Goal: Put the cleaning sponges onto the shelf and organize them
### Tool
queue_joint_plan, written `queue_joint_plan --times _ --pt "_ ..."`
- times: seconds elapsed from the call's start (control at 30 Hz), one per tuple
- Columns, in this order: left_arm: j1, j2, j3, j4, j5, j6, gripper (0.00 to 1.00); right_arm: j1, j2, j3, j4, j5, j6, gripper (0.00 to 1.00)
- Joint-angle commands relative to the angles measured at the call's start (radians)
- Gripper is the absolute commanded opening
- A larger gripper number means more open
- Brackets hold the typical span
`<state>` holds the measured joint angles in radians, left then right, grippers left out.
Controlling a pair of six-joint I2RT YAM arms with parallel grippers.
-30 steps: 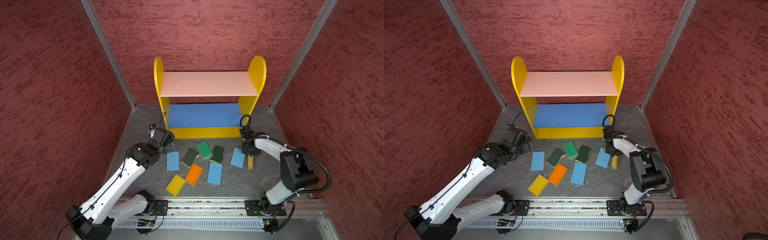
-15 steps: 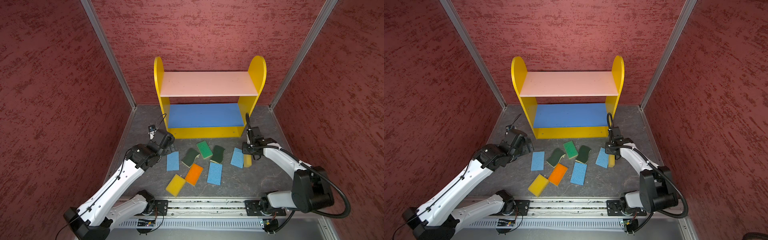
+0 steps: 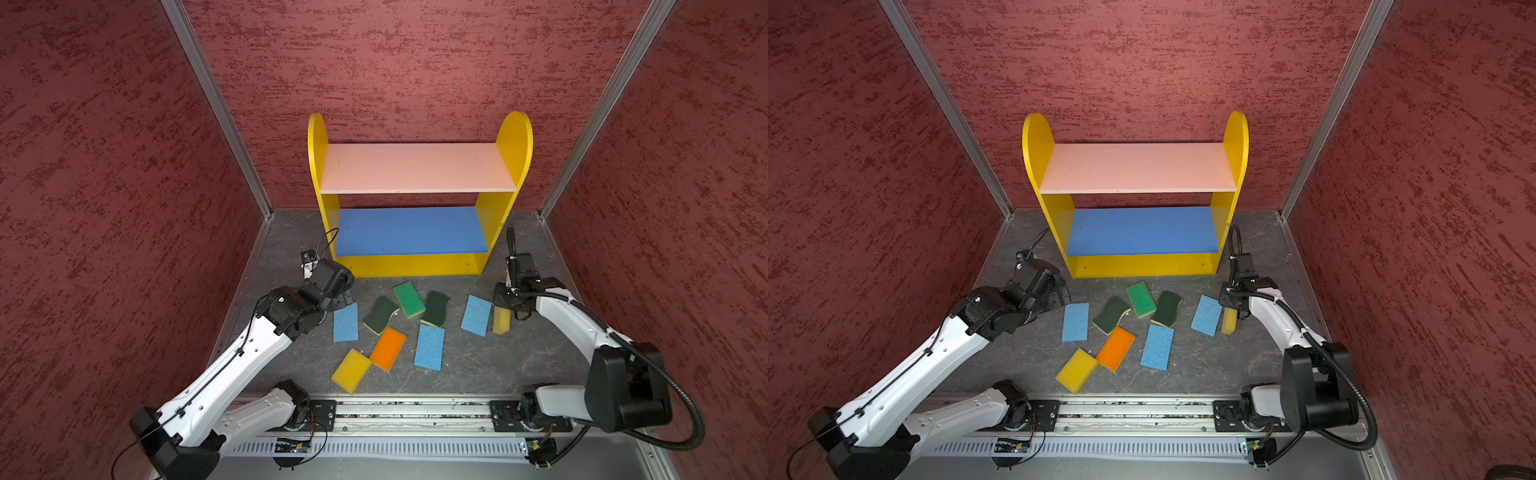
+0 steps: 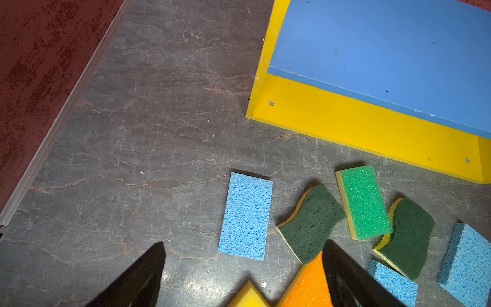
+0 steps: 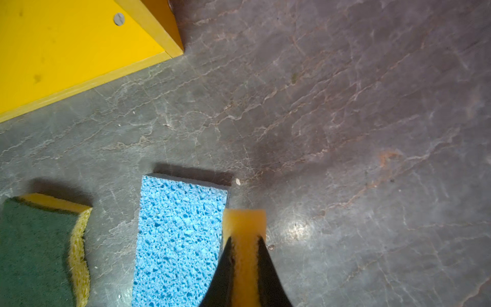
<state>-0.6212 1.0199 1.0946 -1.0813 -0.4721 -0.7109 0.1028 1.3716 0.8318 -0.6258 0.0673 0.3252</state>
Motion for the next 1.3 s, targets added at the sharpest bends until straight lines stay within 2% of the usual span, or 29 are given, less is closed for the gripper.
queue_joint_plan --times 0.0,0.13,0.33,0.73,0.83,1.0,1.2,1.27 --pt "-0.005 -0.009 0.028 -0.008 -0.025 -0.009 0.93 -0.003 0.034 -0.02 0.028 0.021 0.032 0.14" --pt "-0.005 -0.013 0.032 -0.012 -0.043 -0.006 0.92 -0.003 0.076 -0.008 0.046 0.026 0.041 0.14" --pt "-0.005 -0.002 0.033 -0.012 -0.046 -0.002 0.92 0.005 0.156 0.013 0.109 -0.056 0.09 0.13" --pt "0.009 -0.02 0.024 -0.025 -0.048 -0.001 0.93 0.128 0.199 0.065 0.228 -0.195 0.223 0.12" --pt "0.011 -0.025 0.021 -0.028 -0.046 -0.004 0.93 0.132 0.2 0.063 0.24 -0.21 0.219 0.12" --pt "0.012 -0.027 0.021 -0.029 -0.042 -0.01 0.93 0.129 0.174 0.061 0.189 -0.15 0.144 0.13" --pt "0.011 -0.018 0.012 -0.011 -0.025 -0.019 0.93 0.089 0.105 -0.015 0.177 -0.134 0.1 0.23" --pt "0.011 -0.012 0.014 -0.007 -0.025 -0.019 0.93 0.066 0.087 -0.031 0.165 -0.126 0.087 0.33"
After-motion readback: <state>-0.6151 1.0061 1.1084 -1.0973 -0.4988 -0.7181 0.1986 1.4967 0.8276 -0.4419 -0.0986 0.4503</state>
